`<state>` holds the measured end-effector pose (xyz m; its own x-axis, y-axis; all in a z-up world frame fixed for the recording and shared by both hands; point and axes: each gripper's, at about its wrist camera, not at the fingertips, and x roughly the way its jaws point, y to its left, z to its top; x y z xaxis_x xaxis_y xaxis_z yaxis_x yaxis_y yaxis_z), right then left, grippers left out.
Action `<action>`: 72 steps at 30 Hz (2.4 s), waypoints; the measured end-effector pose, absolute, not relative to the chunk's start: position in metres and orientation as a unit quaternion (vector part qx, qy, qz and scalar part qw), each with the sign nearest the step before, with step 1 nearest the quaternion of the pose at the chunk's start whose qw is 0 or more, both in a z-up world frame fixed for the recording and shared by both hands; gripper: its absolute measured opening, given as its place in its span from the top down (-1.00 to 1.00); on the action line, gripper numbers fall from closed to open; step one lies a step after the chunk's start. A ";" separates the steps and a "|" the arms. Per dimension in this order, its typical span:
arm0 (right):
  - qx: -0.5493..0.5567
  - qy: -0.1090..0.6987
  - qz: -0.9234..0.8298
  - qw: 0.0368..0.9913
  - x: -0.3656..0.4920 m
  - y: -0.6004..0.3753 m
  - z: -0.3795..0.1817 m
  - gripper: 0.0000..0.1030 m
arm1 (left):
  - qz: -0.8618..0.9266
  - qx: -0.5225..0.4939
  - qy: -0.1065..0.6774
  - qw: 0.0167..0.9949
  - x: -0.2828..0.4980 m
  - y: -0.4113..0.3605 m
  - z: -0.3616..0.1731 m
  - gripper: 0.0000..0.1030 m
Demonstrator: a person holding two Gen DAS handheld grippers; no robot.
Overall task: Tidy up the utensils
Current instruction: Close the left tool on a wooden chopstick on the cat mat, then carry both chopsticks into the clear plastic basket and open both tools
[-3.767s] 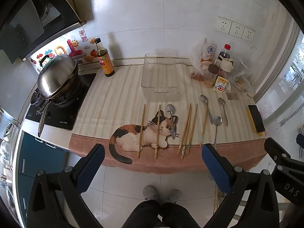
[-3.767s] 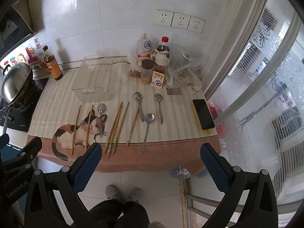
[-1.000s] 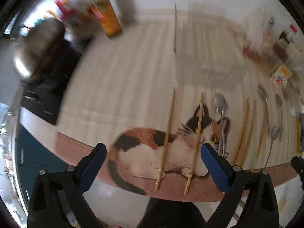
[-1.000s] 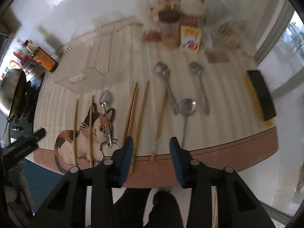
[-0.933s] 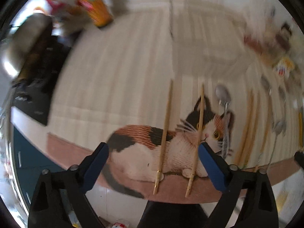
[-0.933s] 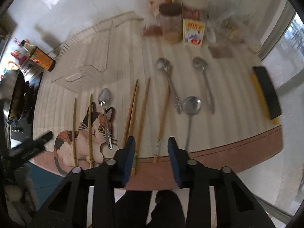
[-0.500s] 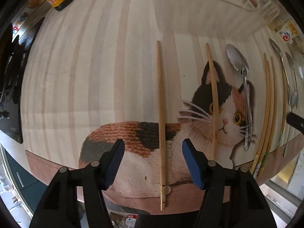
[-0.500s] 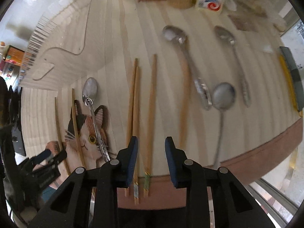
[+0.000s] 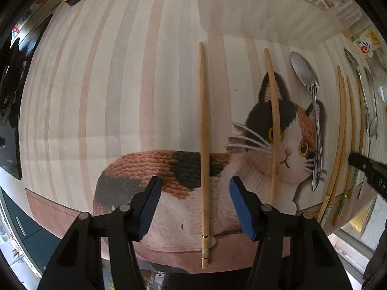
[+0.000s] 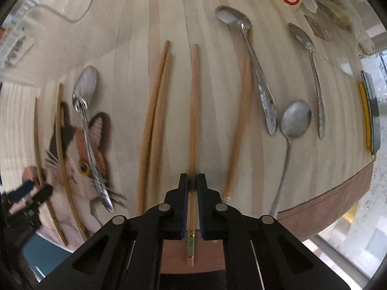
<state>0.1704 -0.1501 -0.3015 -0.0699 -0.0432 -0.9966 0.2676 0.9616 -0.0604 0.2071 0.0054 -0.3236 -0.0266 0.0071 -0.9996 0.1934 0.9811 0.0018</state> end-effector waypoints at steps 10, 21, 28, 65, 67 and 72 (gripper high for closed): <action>0.062 0.730 -0.097 0.674 0.167 -0.148 -0.312 0.85 | -0.054 0.056 0.704 0.706 0.218 0.022 -0.326 0.91; 0.051 0.735 -0.085 0.671 0.171 -0.144 -0.308 0.85 | -0.029 0.036 0.704 0.708 0.228 0.029 -0.319 0.90; 0.043 0.738 -0.090 0.667 0.173 -0.143 -0.308 0.84 | -0.030 0.030 0.705 0.708 0.225 0.050 -0.320 0.90; 0.150 0.628 0.014 0.763 0.223 -0.165 -0.150 0.86 | -0.081 -0.040 0.555 0.827 0.252 0.041 -0.089 0.91; 0.159 0.618 0.032 0.769 0.247 -0.163 -0.134 0.86 | -0.100 -0.056 0.553 0.825 0.270 0.035 -0.075 0.91; 0.160 0.600 0.056 0.782 0.305 -0.158 -0.117 0.86 | -0.121 -0.085 0.562 0.814 0.329 0.019 -0.072 0.91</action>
